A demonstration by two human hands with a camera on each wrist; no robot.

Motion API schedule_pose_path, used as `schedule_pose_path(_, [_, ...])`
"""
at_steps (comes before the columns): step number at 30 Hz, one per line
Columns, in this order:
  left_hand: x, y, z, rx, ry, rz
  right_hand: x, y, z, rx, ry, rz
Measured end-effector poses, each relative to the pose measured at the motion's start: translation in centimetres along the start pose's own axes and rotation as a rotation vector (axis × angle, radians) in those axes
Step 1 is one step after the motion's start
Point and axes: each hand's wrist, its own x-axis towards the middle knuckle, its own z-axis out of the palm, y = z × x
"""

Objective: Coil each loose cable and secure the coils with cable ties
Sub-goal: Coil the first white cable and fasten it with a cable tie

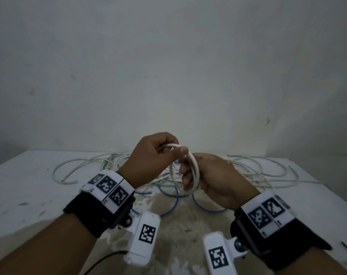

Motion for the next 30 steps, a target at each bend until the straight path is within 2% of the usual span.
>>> schedule_pose_path(6, [-0.02, 0.05, 0.31, -0.066, 0.020, -0.038, 0.18, 0.41, 0.68, 0.110, 0.016, 0.011])
schedule_pose_path(10, [-0.15, -0.32, 0.33, -0.146, 0.004, -0.124, 0.27, 0.42, 0.54, 0.137, 0.023, 0.005])
schedule_pose_path(14, [-0.38, -0.53, 0.20, -0.190, -0.050, -0.183, 0.24, 0.25, 0.53, 0.104, -0.024, 0.002])
schedule_pose_path(21, [-0.40, -0.06, 0.49, -0.341, -0.014, -0.257, -0.13, 0.08, 0.60, 0.070, -0.016, -0.056])
schedule_pose_path(23, [-0.26, -0.32, 0.38, -0.353, -0.024, -0.275, -0.33, -0.01, 0.73, 0.019, 0.005, -0.088])
schedule_pose_path(27, [-0.13, -0.46, 0.20, -0.331, -0.142, -0.301, -0.55, -0.21, 1.02, -0.169, 0.058, -0.145])
schedule_pose_path(30, [-0.22, -0.22, 0.02, -0.399, -0.148, -0.356, -0.69, -0.12, 0.80, -0.288, 0.051, -0.174])
